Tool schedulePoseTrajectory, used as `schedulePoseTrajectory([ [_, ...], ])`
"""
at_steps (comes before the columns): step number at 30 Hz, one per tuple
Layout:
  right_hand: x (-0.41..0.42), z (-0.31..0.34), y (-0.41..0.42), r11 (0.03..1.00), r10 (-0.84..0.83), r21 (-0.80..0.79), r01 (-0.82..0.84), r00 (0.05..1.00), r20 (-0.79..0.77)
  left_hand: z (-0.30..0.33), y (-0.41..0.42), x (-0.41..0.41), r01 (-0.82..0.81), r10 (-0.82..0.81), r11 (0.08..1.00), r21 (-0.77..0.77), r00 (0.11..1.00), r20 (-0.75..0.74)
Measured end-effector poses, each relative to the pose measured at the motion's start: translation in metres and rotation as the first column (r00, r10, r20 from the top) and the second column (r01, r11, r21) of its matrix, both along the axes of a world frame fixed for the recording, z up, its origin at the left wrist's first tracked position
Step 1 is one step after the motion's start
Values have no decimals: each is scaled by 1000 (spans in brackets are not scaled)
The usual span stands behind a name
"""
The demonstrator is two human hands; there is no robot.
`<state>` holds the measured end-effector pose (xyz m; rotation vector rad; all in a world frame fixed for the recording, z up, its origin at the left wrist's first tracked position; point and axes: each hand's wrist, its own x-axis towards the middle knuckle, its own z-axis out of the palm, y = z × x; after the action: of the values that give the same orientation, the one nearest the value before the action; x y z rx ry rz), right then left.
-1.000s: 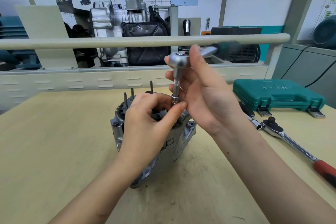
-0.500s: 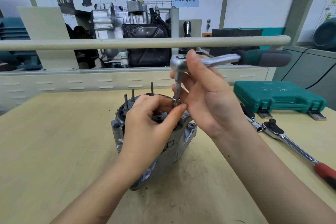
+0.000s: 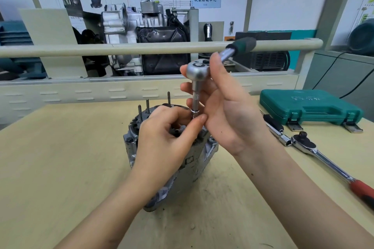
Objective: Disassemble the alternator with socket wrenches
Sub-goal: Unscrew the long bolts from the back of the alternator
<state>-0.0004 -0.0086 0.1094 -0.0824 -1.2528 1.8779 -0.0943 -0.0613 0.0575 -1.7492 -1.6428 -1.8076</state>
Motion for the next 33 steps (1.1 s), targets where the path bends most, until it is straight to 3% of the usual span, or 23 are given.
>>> schedulePoseTrajectory([
  [6, -1, -3, 1, 995, -95, -29, 93, 991, -94, 0, 3, 3, -18, 17, 1000, 13, 999, 42],
  [16, -1, 0, 2, 999, -35, -1, 35, 999, 16, 2, -2, -1, 68, -68, 997, -23, 998, 3],
  [27, 0, 0, 0, 995, -87, -54, 83, 992, -86, 0, 3, 1, -12, 12, 1000, 25, 1000, 11],
  [33, -2, -1, 0, 997, -69, -48, 67, 997, -36, 0, 2, 0, 29, -28, 999, -30, 999, 37],
])
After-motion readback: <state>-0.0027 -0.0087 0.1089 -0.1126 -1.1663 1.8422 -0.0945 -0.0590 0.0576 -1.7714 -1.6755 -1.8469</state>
